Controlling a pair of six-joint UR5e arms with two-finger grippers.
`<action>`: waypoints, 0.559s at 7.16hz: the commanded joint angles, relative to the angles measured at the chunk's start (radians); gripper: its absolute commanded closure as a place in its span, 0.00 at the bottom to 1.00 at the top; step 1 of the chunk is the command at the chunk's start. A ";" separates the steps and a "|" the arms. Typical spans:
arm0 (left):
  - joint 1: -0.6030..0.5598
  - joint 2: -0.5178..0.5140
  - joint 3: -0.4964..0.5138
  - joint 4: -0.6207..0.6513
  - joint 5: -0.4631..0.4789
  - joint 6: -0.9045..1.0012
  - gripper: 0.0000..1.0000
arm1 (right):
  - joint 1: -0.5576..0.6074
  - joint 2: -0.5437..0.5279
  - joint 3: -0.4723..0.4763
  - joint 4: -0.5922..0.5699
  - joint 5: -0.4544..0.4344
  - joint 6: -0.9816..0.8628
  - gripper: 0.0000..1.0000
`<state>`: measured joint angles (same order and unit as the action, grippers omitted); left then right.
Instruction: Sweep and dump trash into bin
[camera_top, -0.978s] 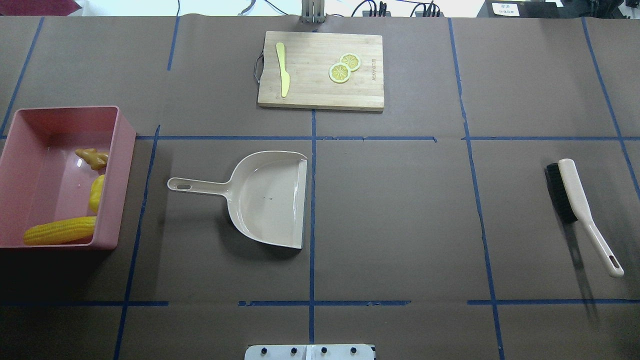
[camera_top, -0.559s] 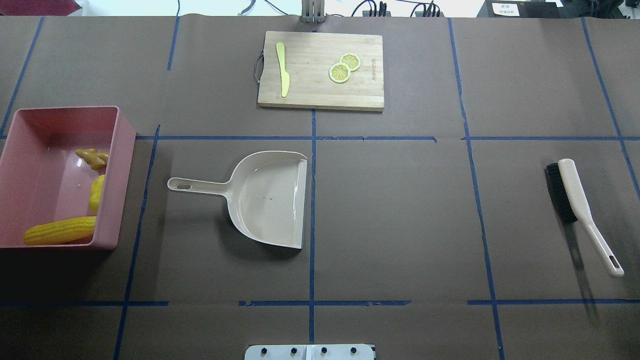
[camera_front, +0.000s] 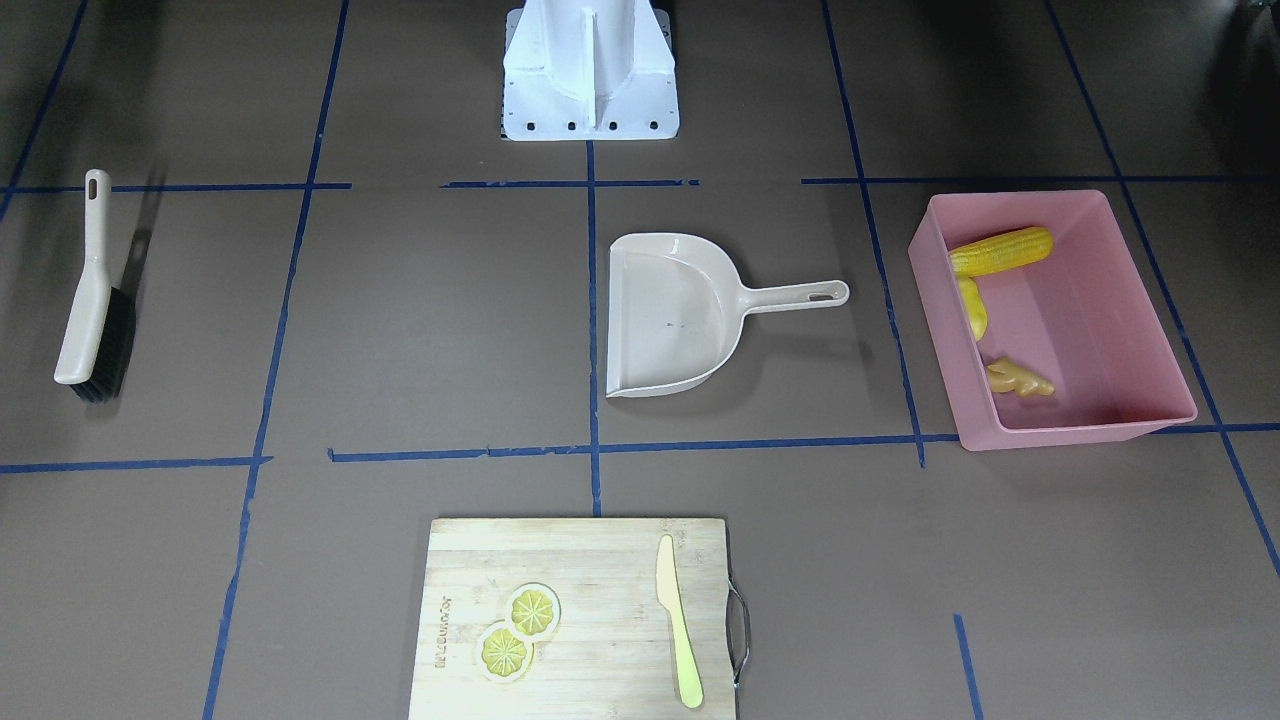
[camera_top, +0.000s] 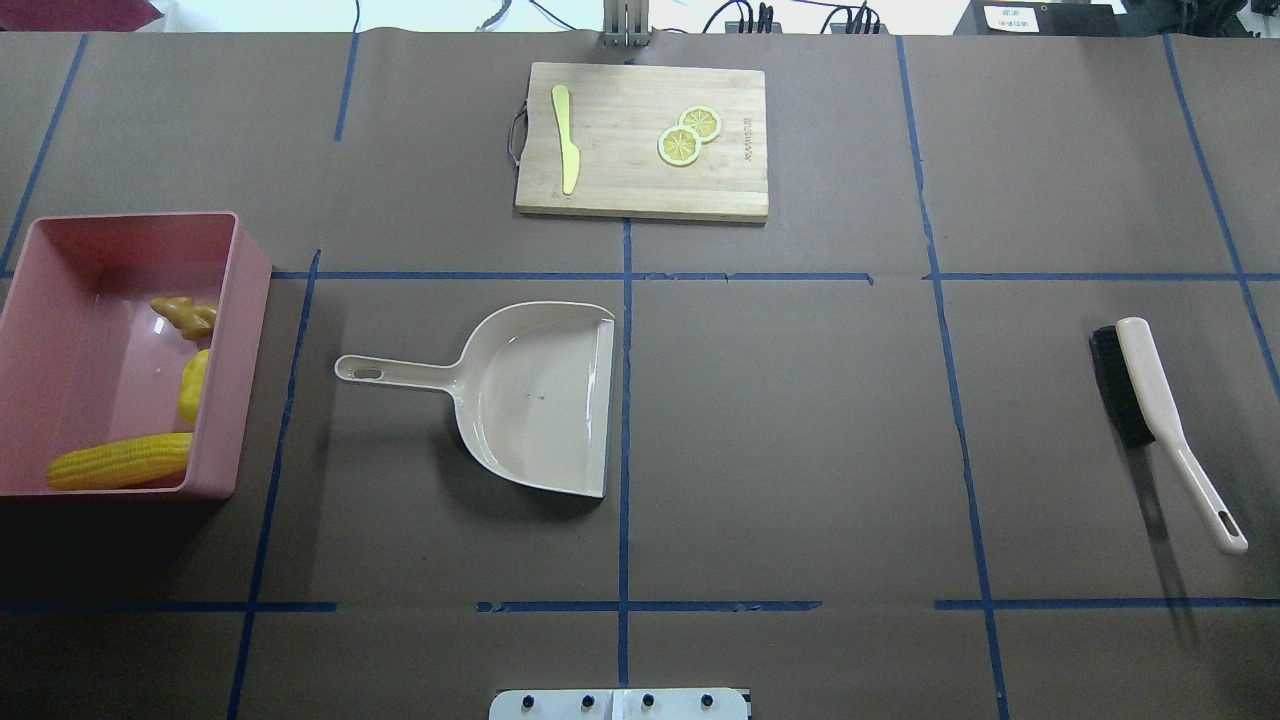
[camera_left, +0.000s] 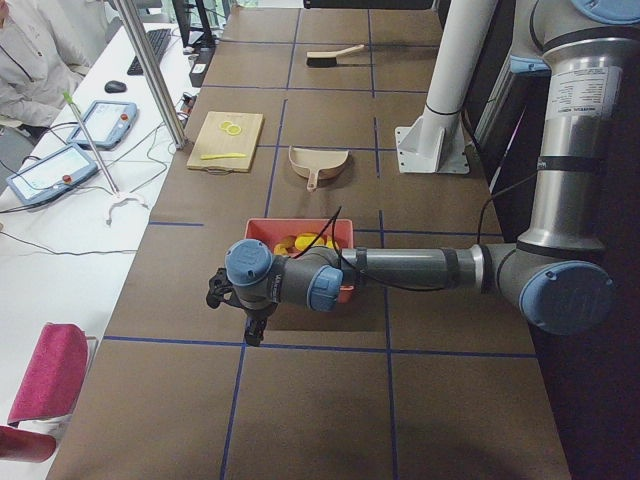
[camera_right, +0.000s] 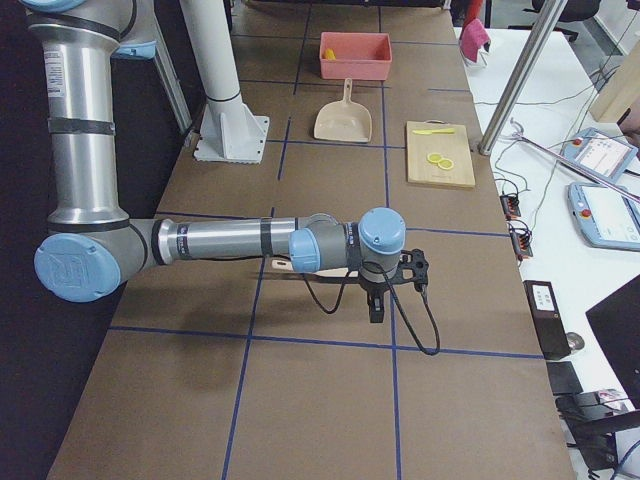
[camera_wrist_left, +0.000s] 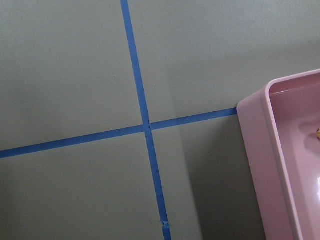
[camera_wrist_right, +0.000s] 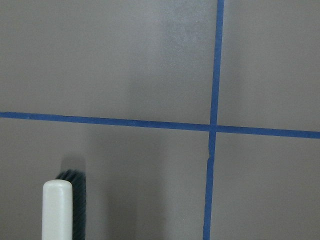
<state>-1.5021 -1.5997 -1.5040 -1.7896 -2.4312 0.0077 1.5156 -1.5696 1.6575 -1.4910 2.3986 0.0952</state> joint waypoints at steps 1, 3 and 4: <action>0.002 -0.002 0.002 -0.001 0.000 0.000 0.00 | 0.000 0.002 -0.002 0.000 0.001 0.000 0.00; 0.002 -0.002 0.002 -0.001 0.000 0.000 0.00 | 0.000 0.002 -0.005 0.000 -0.004 -0.003 0.00; 0.002 -0.002 0.002 -0.001 0.000 0.000 0.00 | -0.002 0.002 -0.005 0.001 -0.015 -0.005 0.00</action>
<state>-1.5003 -1.6014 -1.5015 -1.7901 -2.4314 0.0077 1.5150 -1.5678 1.6536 -1.4904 2.3927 0.0922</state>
